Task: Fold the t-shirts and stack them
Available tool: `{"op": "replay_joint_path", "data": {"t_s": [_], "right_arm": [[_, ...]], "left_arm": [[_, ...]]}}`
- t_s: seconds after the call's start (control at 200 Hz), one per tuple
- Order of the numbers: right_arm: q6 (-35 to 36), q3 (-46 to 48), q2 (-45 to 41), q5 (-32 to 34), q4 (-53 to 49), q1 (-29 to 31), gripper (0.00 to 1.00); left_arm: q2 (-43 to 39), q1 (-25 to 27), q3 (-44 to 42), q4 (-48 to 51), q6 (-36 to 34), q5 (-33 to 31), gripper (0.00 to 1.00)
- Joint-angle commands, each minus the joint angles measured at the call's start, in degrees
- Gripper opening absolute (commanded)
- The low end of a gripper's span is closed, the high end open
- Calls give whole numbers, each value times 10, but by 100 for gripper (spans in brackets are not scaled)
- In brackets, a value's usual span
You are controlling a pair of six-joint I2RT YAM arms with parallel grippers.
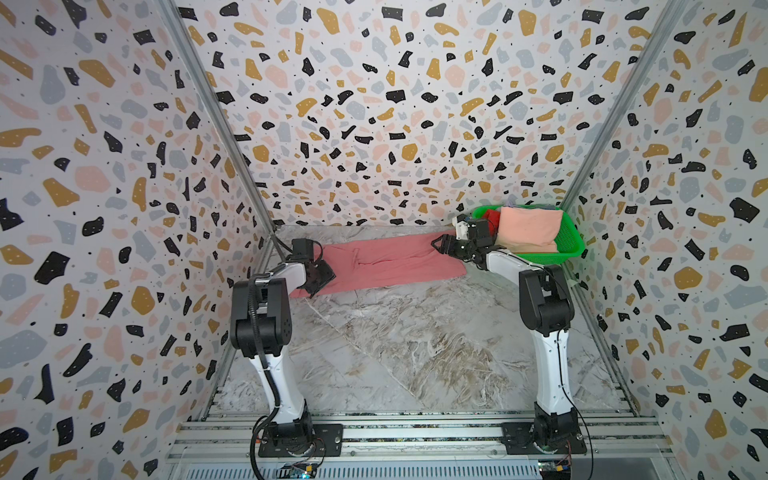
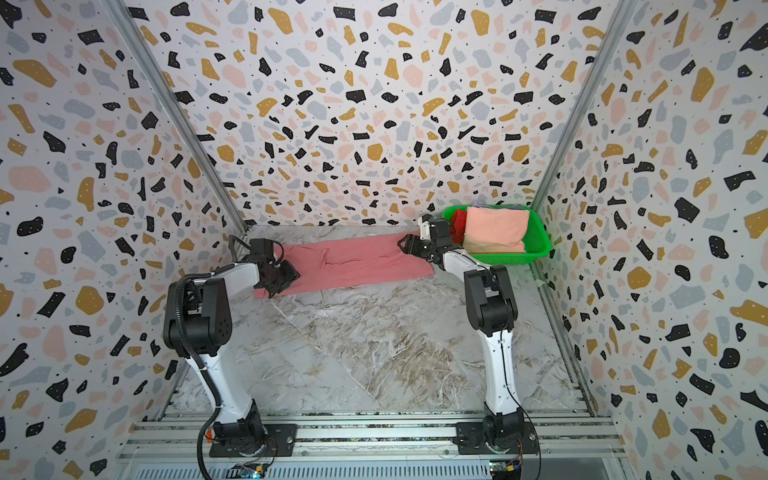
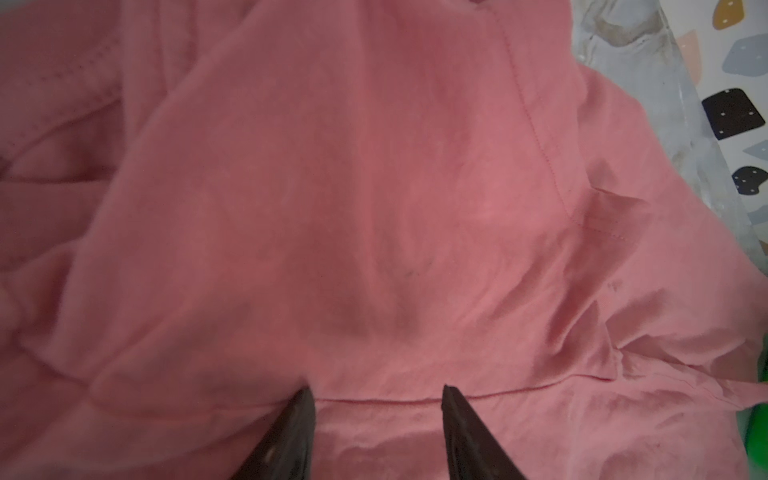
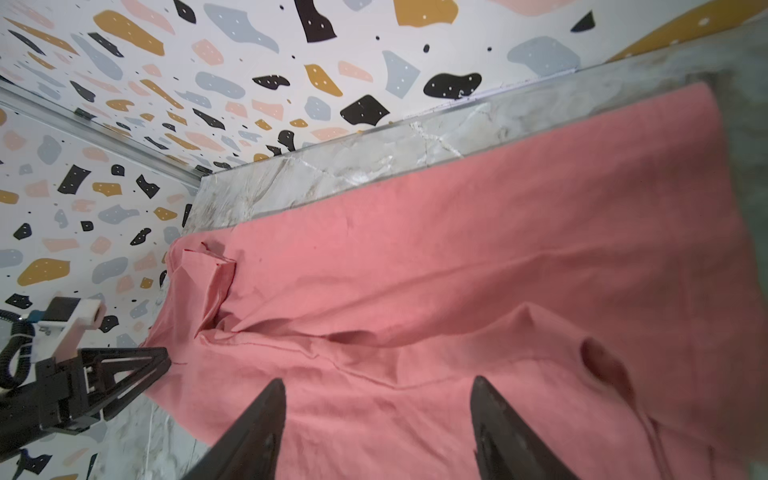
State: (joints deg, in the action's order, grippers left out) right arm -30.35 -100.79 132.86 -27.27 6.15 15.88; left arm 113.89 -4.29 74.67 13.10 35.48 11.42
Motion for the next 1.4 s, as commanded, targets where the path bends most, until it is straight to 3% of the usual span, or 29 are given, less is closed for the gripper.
{"op": "replay_joint_path", "data": {"t_s": [0.0, 0.125, 0.305, 0.616, 0.756, 0.886, 0.996, 1.091, 1.201, 1.397], "right_arm": [[8, -47, 43, 8, -7, 3, 70], [20, -50, 59, 21, -6, 3, 70], [39, -48, 72, 49, -86, 3, 68], [128, 52, 34, 62, -293, 26, 63], [166, 188, -41, 40, -314, 75, 62], [188, 308, -112, -27, -310, 150, 62], [212, 334, -162, -66, -335, 221, 62], [210, 329, -211, -109, -336, 248, 64], [206, 305, -266, -118, -336, 240, 66], [170, 291, -302, -98, -245, 195, 68]], "left_arm": [[7, -4, 5, -39, 32, -18, 51], [22, -10, 13, -34, 30, -17, 51], [40, -26, 16, -28, 29, -18, 51], [128, -41, 98, 0, 18, -16, 52], [186, -38, 178, 3, 27, 18, 52], [239, -22, 266, 1, 32, 57, 53], [283, 7, 353, -2, 32, 105, 53], [312, 31, 438, 16, 24, 130, 54], [298, 39, 471, 14, 22, 143, 57], [202, 41, 386, 22, -15, 118, 66]]}}
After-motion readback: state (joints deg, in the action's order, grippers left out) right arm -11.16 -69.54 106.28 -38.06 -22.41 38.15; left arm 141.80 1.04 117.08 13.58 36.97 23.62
